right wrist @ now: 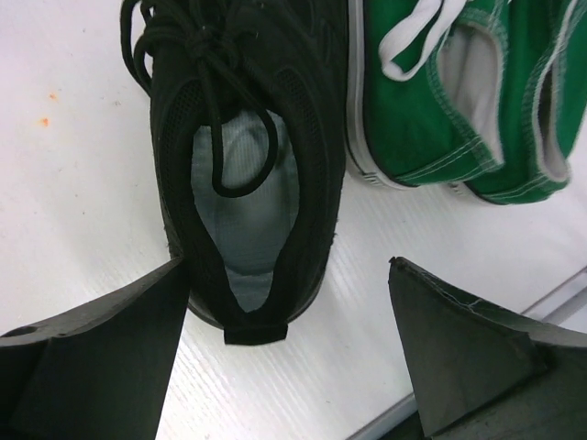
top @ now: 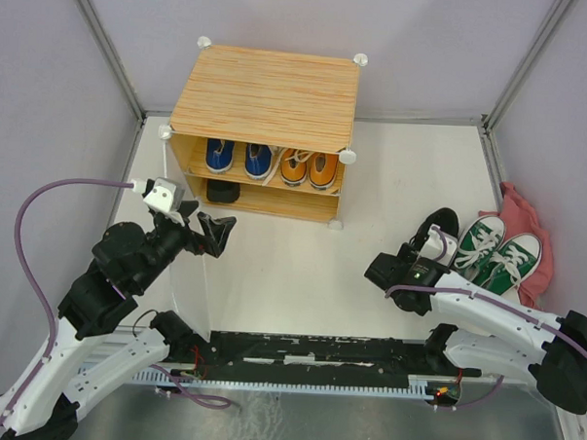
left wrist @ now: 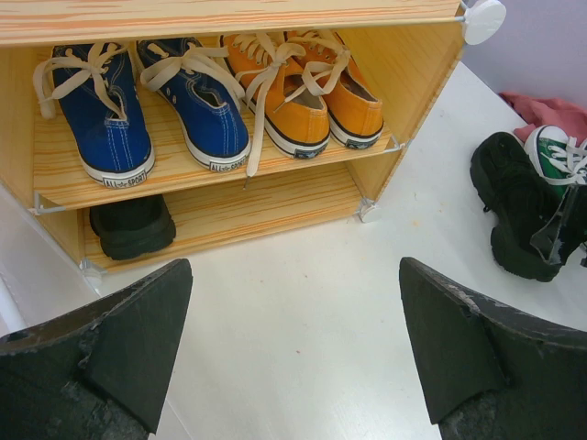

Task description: Place and organize the shoes in the shoe cabinet

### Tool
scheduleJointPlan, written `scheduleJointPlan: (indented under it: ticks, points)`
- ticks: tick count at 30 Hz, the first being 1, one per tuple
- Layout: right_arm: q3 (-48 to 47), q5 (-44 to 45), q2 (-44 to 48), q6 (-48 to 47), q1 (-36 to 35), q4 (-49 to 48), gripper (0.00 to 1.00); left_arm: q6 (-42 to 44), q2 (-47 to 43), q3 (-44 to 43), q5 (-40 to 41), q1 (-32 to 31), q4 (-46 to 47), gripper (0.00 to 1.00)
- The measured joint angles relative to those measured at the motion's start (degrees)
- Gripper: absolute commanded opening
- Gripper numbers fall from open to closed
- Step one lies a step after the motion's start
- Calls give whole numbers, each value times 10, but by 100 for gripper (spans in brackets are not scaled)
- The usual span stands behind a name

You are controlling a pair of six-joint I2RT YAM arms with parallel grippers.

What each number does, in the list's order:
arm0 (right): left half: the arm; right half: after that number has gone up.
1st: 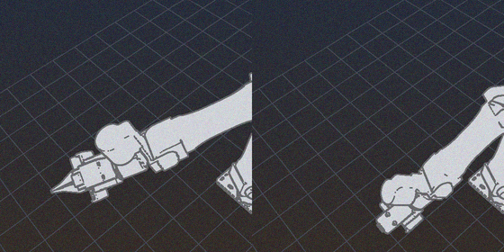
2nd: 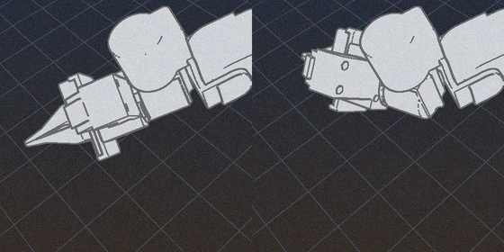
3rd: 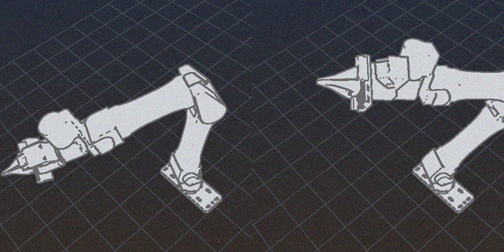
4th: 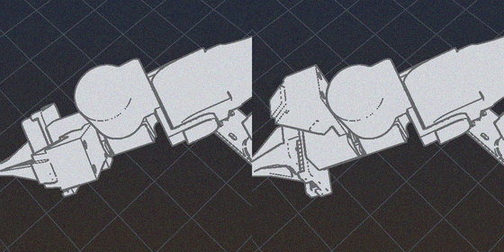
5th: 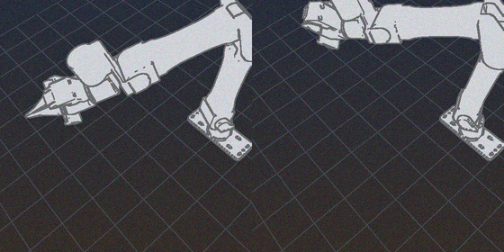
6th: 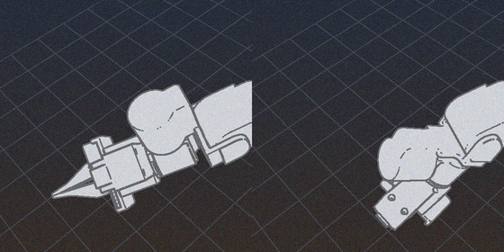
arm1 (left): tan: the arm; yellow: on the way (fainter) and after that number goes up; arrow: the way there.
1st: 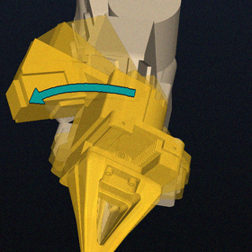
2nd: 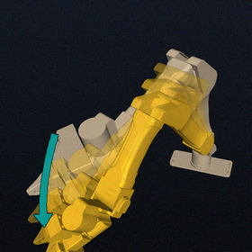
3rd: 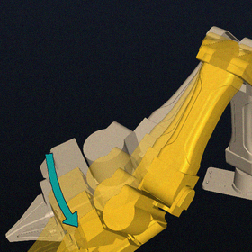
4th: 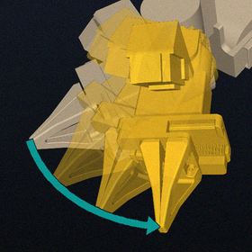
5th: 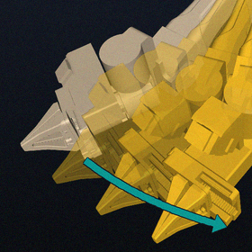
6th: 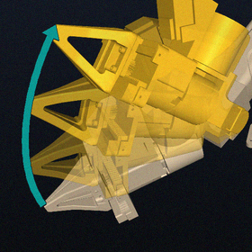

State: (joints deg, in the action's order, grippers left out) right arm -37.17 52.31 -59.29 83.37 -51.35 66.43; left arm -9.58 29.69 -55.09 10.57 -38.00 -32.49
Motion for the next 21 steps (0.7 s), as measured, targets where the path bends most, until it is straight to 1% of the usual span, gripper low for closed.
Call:
scheduleJointPlan:
  ticks: [4, 6, 8, 9, 10, 12, 13, 14, 15, 18, 21]
  points:
    - [31, -10, -11, -5, 13, -64, 82, 0, 2, 0, -1, 0, 0, 99]
    - [38, -9, -14, -7, 16, -85, 73, 0, 3, 0, -1, 0, 0, 99]
    - [42, -7, -16, -7, 16, -100, 68, 0, 3, 0, -1, 0, -1, 99]
    - [44, -7, -15, -8, 16, -106, 64, 0, 3, 0, -1, 0, -1, 99]
    - [46, -7, -13, -8, 16, -111, 56, 0, 3, 0, -1, 0, -1, 99]
    - [54, -6, -1, -9, 16, -121, 29, 0, 3, 0, -1, 0, -1, 99]
    - [59, -6, 7, -14, 16, -125, 20, 0, 3, 0, -1, 0, -2, 99]
    - [63, -7, 15, -20, 16, -129, 13, 0, 3, 0, -1, 0, -2, 99]
    - [68, -7, 29, -23, 17, -137, 8, 0, 3, 0, -1, 0, -2, 99]
    - [82, -13, 63, -50, 19, -144, 2, -1, 2, 3, -1, 0, -12, 99]
    - [82, -23, 77, -82, 18, -140, 2, -1, 2, 12, -2, 0, -27, 99]
